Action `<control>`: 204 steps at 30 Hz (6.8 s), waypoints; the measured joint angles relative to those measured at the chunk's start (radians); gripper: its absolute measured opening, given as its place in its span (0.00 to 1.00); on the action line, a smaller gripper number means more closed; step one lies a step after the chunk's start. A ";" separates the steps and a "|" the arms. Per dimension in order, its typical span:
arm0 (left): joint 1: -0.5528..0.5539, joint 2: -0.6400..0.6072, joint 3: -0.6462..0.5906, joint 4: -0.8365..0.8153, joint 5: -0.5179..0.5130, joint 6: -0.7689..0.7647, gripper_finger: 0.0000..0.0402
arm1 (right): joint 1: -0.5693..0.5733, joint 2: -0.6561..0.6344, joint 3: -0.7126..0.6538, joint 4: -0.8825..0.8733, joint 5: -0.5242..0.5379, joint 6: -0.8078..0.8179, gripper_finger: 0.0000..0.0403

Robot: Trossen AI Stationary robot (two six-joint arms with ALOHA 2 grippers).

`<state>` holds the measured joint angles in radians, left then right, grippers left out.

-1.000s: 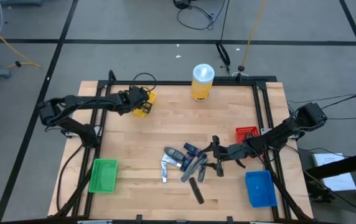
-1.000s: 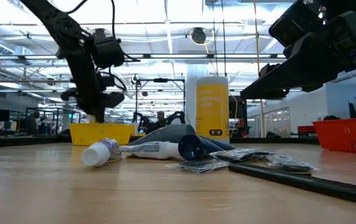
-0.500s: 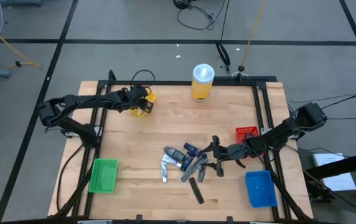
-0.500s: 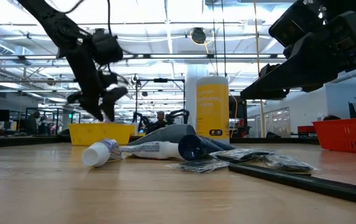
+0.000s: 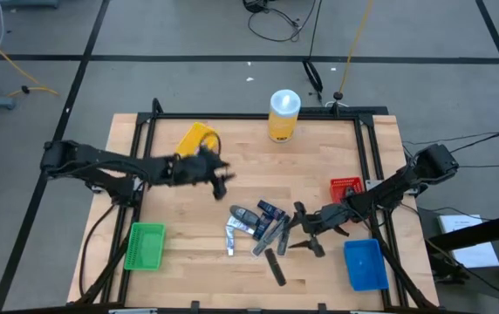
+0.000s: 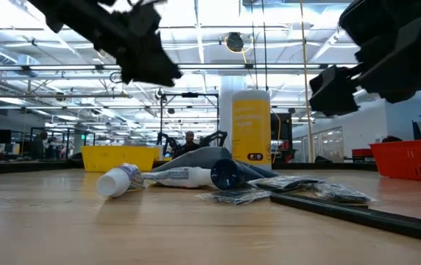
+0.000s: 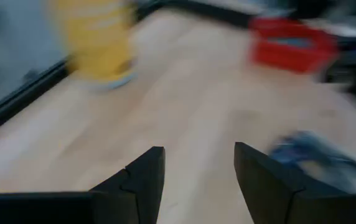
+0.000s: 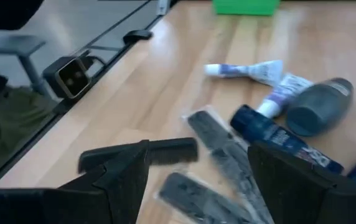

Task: Pick & Place Travel size toiletries
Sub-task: Put the black comb into the green bin

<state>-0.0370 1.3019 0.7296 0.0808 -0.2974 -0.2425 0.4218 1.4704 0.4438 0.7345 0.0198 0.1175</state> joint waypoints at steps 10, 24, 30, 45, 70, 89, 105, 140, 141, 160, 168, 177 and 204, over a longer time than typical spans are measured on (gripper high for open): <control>-0.274 0.290 -0.001 0.481 0.000 0.107 0.43 | 0.033 0.000 0.000 -0.033 0.138 0.064 0.65; -0.243 0.665 0.418 0.016 0.132 -0.004 0.28 | -0.236 -0.025 0.000 -0.357 0.054 0.517 0.65; -0.248 0.740 0.521 -0.126 0.179 0.007 0.20 | -0.264 0.016 0.000 -0.349 0.012 0.537 0.65; -0.274 0.758 0.522 -0.018 0.220 0.056 0.08 | -0.266 0.047 0.001 -0.290 -0.043 0.560 0.65; -0.212 0.821 0.521 0.074 0.207 0.036 0.01 | -0.283 0.049 -0.002 -0.218 -0.167 0.578 0.61; -0.238 0.799 0.520 -0.025 0.360 0.010 0.02 | -0.336 0.068 0.000 -0.231 -0.216 0.586 0.56; -0.204 0.807 0.522 -0.023 0.262 -0.007 0.04 | -0.337 0.086 0.000 -0.228 -0.266 0.551 0.30; -0.219 0.677 0.520 -0.044 0.028 0.019 0.55 | -0.210 0.086 -0.001 0.045 -0.121 0.210 0.02; -0.217 0.677 0.520 -0.040 0.030 0.014 0.52 | -0.210 0.086 -0.001 0.045 -0.121 0.210 0.02; -0.241 0.559 0.521 -0.248 0.092 -0.054 0.01 | -0.211 0.060 0.000 0.056 -0.192 0.184 0.21; -0.380 0.264 0.521 -0.746 0.184 -0.365 0.01 | -0.187 0.010 -0.001 0.055 -0.208 0.131 0.42; -0.634 0.105 0.521 -1.207 0.465 -0.753 0.01 | -0.171 0.010 -0.001 0.063 -0.207 0.105 0.46; -0.669 0.301 0.423 -1.649 0.705 0.039 0.02 | -0.138 0.010 -0.001 0.084 -0.206 0.102 0.44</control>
<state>-0.7061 1.6033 1.1530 -1.5680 0.4080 -0.2035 0.2836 1.4807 0.4431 0.8185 -0.1864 0.2195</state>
